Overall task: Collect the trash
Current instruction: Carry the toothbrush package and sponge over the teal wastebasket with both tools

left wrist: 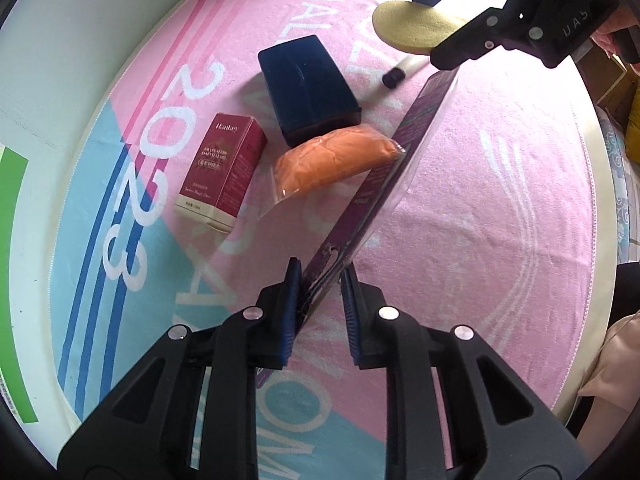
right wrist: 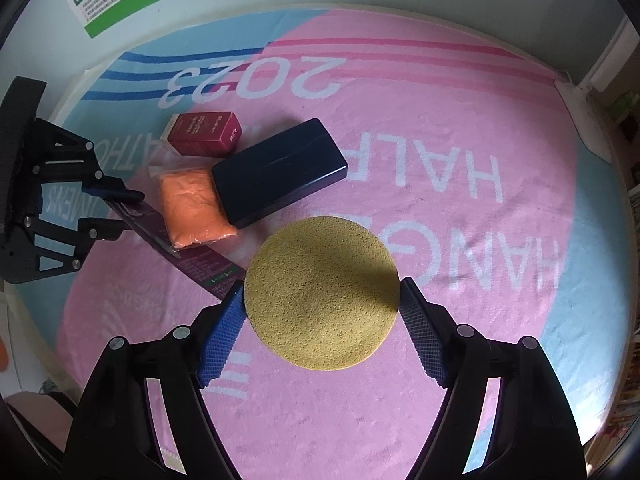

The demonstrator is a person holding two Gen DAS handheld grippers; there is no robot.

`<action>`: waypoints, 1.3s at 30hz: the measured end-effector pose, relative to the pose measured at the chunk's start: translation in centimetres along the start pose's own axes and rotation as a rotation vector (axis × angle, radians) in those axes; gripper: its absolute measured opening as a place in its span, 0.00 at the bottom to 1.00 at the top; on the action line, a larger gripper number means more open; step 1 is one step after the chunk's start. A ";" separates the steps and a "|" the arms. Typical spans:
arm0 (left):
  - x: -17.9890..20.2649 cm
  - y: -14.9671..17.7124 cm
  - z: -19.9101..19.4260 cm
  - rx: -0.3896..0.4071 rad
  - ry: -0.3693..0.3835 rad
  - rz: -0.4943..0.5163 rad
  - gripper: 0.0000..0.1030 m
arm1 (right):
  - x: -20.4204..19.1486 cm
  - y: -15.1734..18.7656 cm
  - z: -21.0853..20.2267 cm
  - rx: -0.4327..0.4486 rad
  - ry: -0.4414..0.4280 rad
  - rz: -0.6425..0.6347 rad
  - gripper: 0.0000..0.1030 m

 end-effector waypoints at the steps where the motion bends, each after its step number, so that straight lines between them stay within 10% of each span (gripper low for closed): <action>1: 0.2 0.1 -0.3 0.003 -0.008 0.004 0.18 | 0.2 0.2 -0.3 0.003 0.002 0.005 0.74; 39: 14.1 -5.0 -5.9 0.107 -0.085 0.141 0.14 | 7.0 17.2 -9.1 0.123 0.097 0.291 0.74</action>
Point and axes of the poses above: each gripper's, at about its wrist camera, not at the fingertips, and z roughly the way its jaws point, x to its right, y to its underside, the point moved 3 cm from there along z, roughly the way its jaws point, and after that the axes turned 4 degrees about y, right-handed, at the moved point
